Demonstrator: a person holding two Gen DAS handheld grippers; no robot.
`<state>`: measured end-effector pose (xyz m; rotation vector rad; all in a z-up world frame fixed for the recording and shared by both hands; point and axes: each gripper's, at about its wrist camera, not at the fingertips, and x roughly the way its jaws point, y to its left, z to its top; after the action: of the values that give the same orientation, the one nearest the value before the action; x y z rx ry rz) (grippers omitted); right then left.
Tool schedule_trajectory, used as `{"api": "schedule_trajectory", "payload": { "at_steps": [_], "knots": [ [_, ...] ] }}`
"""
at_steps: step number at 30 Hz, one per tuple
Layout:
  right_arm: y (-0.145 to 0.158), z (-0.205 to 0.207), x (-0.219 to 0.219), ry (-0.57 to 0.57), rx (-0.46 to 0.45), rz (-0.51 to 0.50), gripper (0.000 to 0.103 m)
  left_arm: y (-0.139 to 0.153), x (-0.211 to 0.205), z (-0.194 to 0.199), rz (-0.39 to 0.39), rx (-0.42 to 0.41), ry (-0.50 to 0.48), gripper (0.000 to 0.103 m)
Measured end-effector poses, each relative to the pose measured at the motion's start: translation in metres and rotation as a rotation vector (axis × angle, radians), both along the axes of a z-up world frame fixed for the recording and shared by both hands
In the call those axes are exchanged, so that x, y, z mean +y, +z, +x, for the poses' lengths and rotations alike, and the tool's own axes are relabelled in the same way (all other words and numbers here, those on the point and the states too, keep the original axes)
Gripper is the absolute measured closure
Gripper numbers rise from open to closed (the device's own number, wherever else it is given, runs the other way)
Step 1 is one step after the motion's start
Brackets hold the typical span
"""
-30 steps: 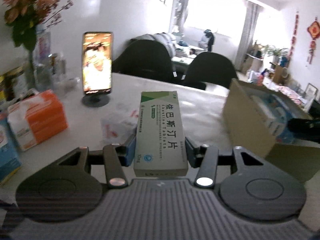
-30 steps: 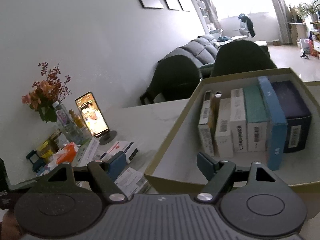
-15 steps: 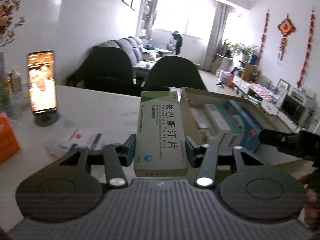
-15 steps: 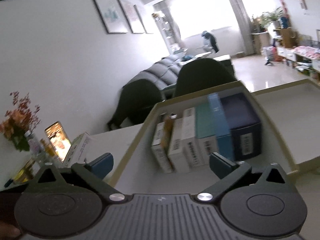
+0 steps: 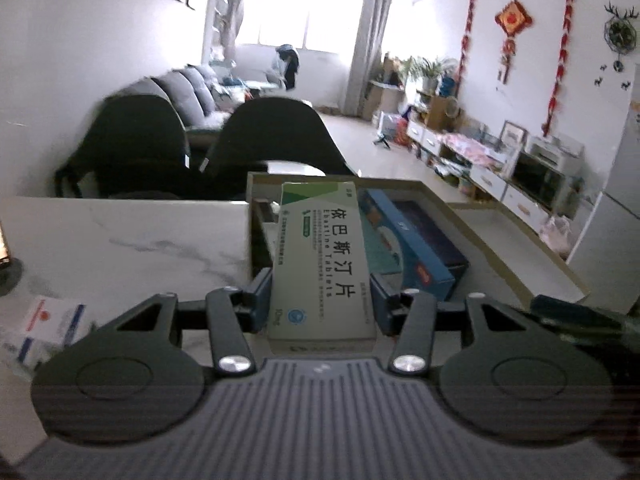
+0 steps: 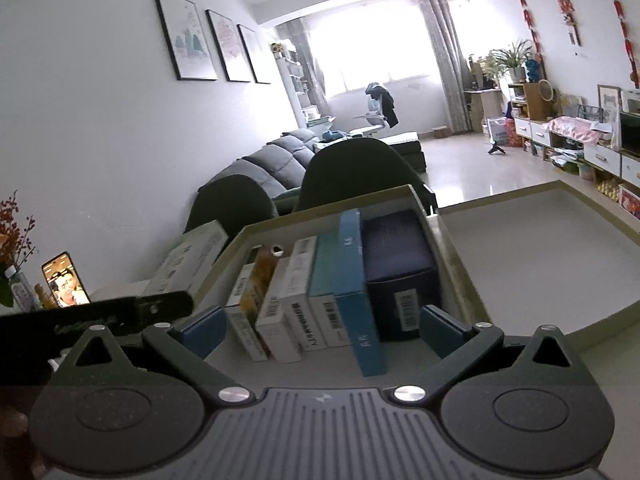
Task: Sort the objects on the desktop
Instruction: 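Carry the Ebastine box with the left gripper and lower it into the cardboard box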
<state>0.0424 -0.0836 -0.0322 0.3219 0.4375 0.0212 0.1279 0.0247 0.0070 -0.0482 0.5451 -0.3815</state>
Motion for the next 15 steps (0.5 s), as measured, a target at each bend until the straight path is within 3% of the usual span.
{"api": "schedule_trajectory", "payload": {
  "at_steps": [8,15],
  "knots": [
    [-0.007,0.005,-0.011,-0.013,0.006,0.013,0.000,-0.002,-0.029,0.049,-0.007,0.111,-0.037,0.055],
    [-0.011,0.005,-0.015,0.003,0.011,0.030,0.000,-0.010,-0.059,0.072,0.098,0.131,-0.025,0.055]
  ]
}}
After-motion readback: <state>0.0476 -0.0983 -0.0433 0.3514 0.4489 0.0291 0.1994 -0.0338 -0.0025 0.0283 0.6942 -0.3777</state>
